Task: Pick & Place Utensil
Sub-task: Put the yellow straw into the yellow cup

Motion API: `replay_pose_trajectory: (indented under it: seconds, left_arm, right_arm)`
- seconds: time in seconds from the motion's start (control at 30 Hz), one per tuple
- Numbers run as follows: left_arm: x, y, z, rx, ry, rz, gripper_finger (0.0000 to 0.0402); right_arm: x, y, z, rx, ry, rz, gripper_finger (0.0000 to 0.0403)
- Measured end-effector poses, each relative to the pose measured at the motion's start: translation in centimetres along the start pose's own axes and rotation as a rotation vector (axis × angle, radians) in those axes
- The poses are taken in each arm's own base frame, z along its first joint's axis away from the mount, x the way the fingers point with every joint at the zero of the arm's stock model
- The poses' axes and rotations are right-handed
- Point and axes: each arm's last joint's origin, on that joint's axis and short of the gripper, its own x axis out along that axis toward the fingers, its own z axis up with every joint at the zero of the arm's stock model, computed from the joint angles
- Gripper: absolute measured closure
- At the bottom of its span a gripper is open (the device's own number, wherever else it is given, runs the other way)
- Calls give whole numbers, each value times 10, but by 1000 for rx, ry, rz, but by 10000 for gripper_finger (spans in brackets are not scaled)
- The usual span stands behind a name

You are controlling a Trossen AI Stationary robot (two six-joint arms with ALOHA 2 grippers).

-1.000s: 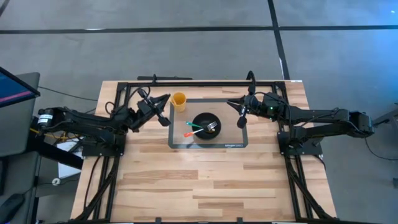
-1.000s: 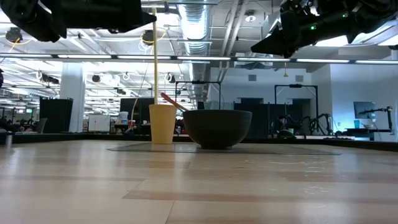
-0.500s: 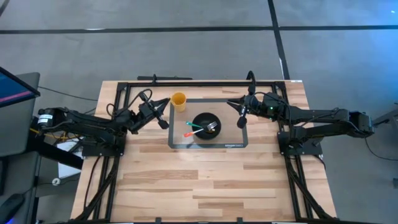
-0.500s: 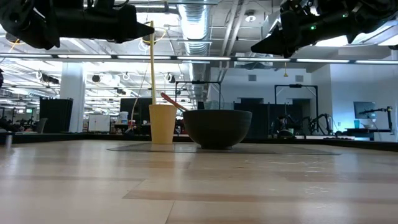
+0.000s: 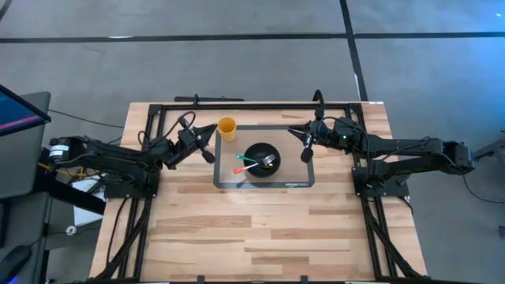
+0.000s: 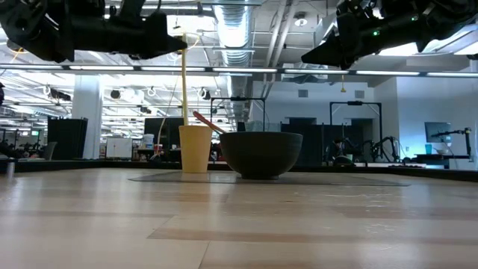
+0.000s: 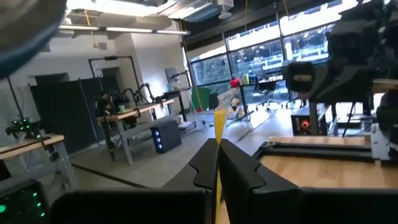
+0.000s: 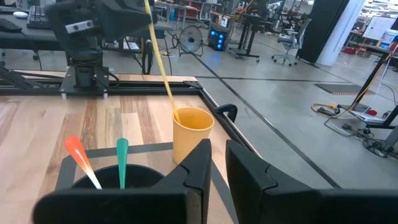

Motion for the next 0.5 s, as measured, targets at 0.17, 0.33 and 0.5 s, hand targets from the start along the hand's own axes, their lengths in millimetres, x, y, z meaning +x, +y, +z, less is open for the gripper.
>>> replay_pose_trajectory:
  seconds: [0.17,0.33,0.5]
  left_arm:
    - [5,1,-10,24,44,14,387]
    - [9,1,-20,49,87,23,365]
    - [12,0,-27,54,116,26,336]
  right_arm:
    - [0,0,0,0,0,0,361]
    - [0,0,0,0,0,0,361]
    - [0,0,0,0,0,0,361]
